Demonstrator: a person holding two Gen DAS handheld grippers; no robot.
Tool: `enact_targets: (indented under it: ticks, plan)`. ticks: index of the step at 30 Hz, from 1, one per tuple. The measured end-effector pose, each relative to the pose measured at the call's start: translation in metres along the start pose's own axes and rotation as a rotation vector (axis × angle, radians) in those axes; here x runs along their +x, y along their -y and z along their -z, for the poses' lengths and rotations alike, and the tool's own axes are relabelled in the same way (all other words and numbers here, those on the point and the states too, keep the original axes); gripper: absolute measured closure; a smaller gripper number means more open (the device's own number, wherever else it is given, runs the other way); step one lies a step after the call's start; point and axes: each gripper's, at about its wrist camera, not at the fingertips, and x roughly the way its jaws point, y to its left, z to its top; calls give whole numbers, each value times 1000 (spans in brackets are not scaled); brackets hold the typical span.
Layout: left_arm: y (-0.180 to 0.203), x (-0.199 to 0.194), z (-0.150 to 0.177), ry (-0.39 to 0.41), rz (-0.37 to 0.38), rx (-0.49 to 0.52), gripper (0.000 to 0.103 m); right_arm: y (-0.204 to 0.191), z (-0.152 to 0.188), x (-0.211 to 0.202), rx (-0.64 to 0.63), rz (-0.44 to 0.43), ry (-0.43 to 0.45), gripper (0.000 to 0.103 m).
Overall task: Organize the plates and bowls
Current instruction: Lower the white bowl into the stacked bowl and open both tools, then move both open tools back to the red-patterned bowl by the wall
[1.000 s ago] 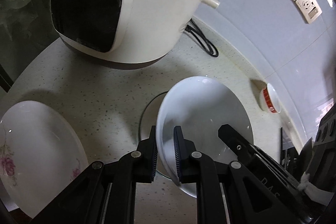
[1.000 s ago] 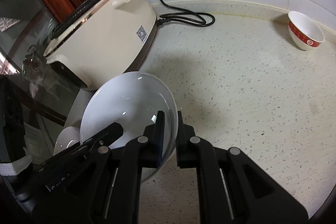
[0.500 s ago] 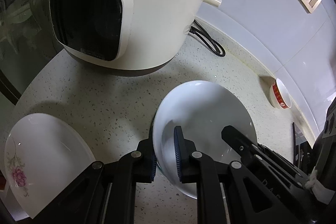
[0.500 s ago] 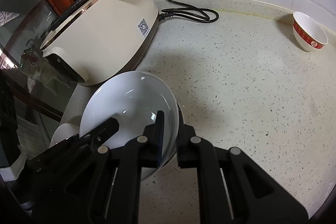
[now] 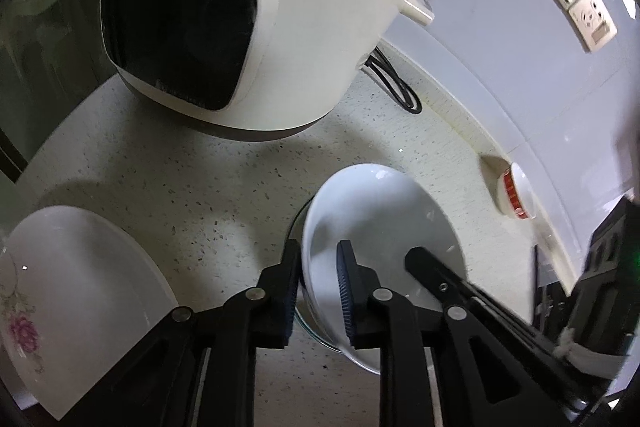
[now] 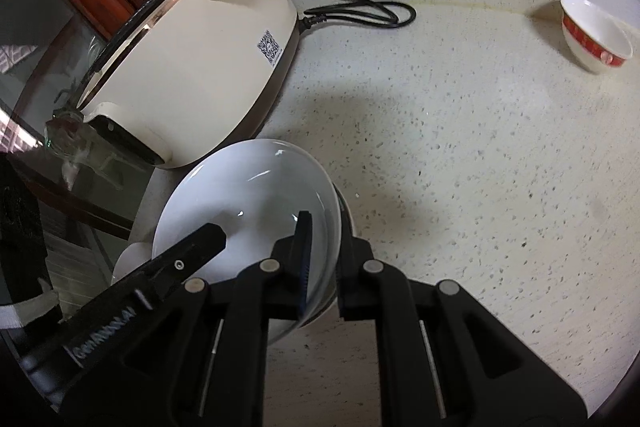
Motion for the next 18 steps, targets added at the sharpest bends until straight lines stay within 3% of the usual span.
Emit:
enact_targets:
  ticks: [2, 5, 11, 14, 16, 18]
  plan:
    - [-4, -4, -3, -3, 30, -24, 74, -1, 1, 1, -7, 2, -2, 90]
    - [-7, -16, -8, 56, 37, -31, 50, -5, 0, 1, -38, 26, 6, 85]
    - [-13, -27, -14, 98, 52, -61, 46, -4, -1, -1, -43, 14, 7, 80]
    - [-11, -30, -16, 116, 64, -70, 44, -1, 0, -12, -35, -69, 51, 59]
    - [-7, -35, -16, 144, 82, -69, 39, 3, 0, -24, -25, -78, 109, 35]
    - [-3, -40, -17, 175, 98, -70, 32, 12, -3, -38, 3, -113, 176, 32]
